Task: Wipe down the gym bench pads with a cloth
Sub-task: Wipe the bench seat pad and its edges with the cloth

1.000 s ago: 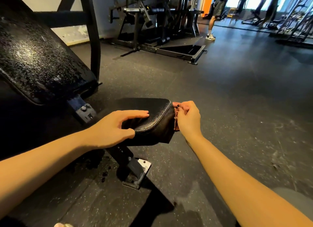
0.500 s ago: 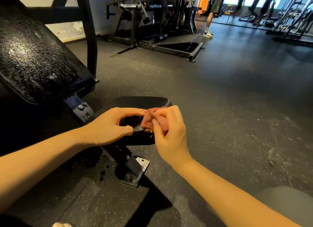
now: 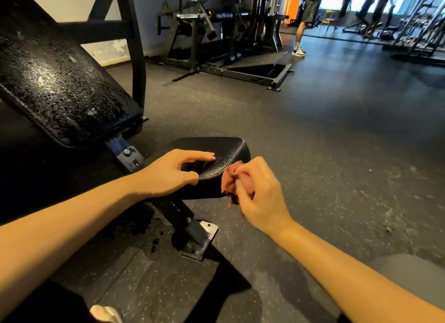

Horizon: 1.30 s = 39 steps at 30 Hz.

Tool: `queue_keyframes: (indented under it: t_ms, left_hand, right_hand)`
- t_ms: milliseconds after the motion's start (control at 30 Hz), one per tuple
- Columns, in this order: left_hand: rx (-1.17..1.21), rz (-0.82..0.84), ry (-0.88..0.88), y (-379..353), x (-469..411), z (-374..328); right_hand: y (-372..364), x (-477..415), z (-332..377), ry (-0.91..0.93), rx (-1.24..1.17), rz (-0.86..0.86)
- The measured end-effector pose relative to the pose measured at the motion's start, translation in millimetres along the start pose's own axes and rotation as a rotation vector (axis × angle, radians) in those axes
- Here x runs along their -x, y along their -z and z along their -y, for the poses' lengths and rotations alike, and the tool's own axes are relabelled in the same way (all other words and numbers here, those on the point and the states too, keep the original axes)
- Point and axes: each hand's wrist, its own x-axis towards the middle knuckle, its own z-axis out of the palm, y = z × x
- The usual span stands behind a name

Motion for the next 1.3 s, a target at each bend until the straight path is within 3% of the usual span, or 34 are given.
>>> queue_keyframes:
  t_ms: [100, 167, 300, 433, 600, 700, 767, 833, 933, 1067, 1200, 1300]
  left_hand:
    - [-0.029, -0.016, 0.004, 0, 3, 5]
    - [-0.041, -0.07, 0.023, 1, 4, 9]
    - [-0.024, -0.112, 0.054, 5, 3, 10]
    - [-0.037, -0.145, 0.064, 5, -2, 8]
    - [-0.066, -0.188, 0.095, 11, -6, 13]
    - [-0.078, -0.195, 0.097, 10, -2, 13]
    - [-0.089, -0.167, 0.083, 11, 3, 17]
    - [-0.099, -0.145, 0.061, 14, 5, 20]
    - [-0.069, -0.122, 0.061, 18, 6, 20]
    - [-0.036, -0.119, 0.062, 20, 7, 21]
    - [-0.07, -0.079, 0.036, 23, 6, 21]
    - [-0.087, -0.064, 0.028, 23, 5, 20]
  right_hand:
    - [-5, -24, -17, -0.467, -0.059, -0.315]
    - [-27, -20, -10, -0.542, -0.124, -0.333]
    - [-40, 17, 17, -0.433, -0.125, -0.235]
    - [-4, 34, 22, -0.082, 0.01, 0.211]
    - [-22, 11, 43, -0.044, 0.114, -0.02]
    - [-52, 34, 30, 0.041, 0.292, 0.158]
    - [-53, 60, 21, -0.056, 0.338, 0.24]
    - [-44, 66, 28, -0.088, 0.302, 0.192]
    - [-41, 35, 56, 0.048, 0.291, 0.077]
    - [-49, 15, 49, 0.141, 0.444, 0.077]
    - [-40, 22, 31, 0.056, 0.443, 0.105]
    - [-38, 27, 32, -0.134, 0.363, 0.019]
